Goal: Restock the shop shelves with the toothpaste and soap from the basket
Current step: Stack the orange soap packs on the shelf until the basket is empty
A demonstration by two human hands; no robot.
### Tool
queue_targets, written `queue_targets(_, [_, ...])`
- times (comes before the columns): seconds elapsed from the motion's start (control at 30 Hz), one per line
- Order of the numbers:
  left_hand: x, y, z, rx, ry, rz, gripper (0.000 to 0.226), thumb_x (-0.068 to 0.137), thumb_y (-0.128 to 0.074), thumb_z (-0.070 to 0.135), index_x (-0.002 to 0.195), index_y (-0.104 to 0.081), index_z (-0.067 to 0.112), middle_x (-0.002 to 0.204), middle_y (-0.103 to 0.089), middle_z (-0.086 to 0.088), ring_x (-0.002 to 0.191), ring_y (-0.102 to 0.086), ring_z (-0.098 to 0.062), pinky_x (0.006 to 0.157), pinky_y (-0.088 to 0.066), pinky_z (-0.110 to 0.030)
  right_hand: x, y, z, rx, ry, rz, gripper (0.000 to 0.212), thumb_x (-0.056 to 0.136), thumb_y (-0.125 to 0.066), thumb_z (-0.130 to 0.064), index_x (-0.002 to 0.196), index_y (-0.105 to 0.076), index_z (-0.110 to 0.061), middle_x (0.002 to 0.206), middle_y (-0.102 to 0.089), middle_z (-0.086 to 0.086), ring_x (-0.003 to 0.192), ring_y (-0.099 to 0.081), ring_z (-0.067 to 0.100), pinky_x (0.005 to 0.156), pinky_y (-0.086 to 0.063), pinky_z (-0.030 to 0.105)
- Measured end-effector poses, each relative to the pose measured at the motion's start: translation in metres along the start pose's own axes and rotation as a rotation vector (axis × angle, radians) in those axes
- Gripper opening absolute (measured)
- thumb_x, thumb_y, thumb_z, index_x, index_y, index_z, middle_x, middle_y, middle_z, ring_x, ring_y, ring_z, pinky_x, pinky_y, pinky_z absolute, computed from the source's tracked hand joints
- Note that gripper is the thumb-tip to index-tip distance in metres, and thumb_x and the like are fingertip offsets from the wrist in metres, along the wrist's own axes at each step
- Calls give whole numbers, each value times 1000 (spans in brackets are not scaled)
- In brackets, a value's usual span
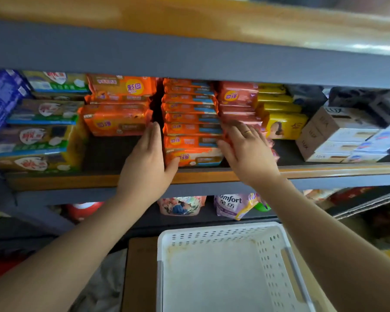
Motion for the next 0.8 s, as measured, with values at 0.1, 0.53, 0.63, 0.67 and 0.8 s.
queue_targets(0.1, [-16,4,18,-37,-207,233,57,85,-56,18,136,-36,5,145,-35,-17,132,-34,-30,104,-32,-39,-26,3,29,-43,-26,-41,61,83,-33,-50,121,-55,-8,119,-61,17,109,-56,38,95,-42,46])
queue_targets(0.53, [-54,-61,128,-336,-318,-13,35,80,-40,24,108,-56,11,112,-55,-5,98,-45,-13,78,-38,-22,-58,26,84,68,64,-3,45,90,-49,-32,129,-51,-8,137,-51,14,129,-44,34,102,-39,45])
queue_targets(0.63, [-41,-69,165,-409,-306,-26,40,82,-36,28,107,-58,7,110,-59,-9,99,-52,-18,82,-37,-24,-91,52,135,108,-144,86,32,91,-49,-18,120,-55,-7,126,-57,13,114,-52,36,89,-44,42])
queue_targets(0.67, [-34,-71,179,-419,-296,-21,36,83,-39,24,107,-59,5,110,-60,-11,98,-56,-22,83,-37,-24,-101,59,155,150,-255,114,28,91,-51,-14,117,-57,-8,124,-57,13,111,-53,36,86,-44,41])
queue_targets(0.8, [-2,-95,231,-480,-178,-67,34,89,-53,10,122,-50,3,122,-56,-17,111,-54,-31,95,-41,-34,-121,78,222,359,-678,241,29,91,-52,-16,119,-53,-8,123,-56,11,109,-53,28,85,-40,32])
Point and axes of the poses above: each hand's wrist, its own x-axis towards the middle knuckle, its own y-axis out of the back of the hand, z = x × y, the point moved 1 cm from there along x, towards the middle knuckle
